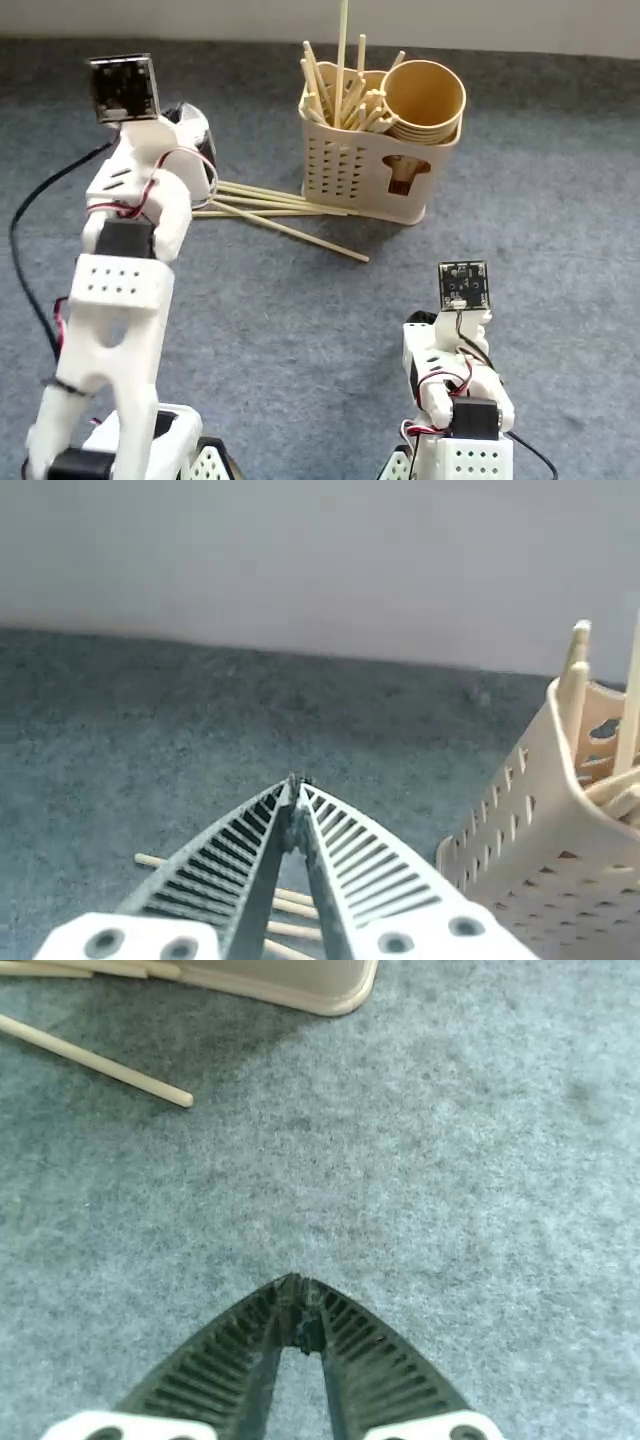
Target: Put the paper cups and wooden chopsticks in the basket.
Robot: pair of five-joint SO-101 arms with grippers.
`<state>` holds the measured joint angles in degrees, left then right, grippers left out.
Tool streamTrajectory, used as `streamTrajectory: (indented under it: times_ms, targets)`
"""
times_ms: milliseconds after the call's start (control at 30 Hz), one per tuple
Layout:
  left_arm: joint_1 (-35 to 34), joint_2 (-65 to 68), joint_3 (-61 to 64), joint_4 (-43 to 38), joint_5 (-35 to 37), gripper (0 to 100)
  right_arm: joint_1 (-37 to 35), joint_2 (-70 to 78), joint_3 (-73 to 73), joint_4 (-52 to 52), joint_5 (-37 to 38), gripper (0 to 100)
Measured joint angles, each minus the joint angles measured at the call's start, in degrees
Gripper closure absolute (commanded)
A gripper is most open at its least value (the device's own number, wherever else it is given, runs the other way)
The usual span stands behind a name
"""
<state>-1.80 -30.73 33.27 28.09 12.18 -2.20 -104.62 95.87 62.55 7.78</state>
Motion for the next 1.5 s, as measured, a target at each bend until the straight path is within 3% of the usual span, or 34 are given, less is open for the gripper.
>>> streamTrajectory:
  times_ms: [333,733,967,1333,1500]
  targets:
    - [0.1,27.6,-14.2,0.0,-2.2,97,0.0,0.0,0.0,0.0,0.0,99.4]
    - [0.1,51.9,-28.0,0.0,-10.6,97,0.0,0.0,0.0,0.0,0.0,99.4]
    - [0.1,56.4,-29.7,0.1,-13.4,97,0.0,0.0,0.0,0.0,0.0,99.4]
    - [0.1,56.4,-29.8,6.9,-13.7,97,0.0,0.0,0.0,0.0,0.0,99.4]
    - [0.1,58.4,-29.8,9.3,-21.7,97,0.0,0.0,0.0,0.0,0.0,99.4]
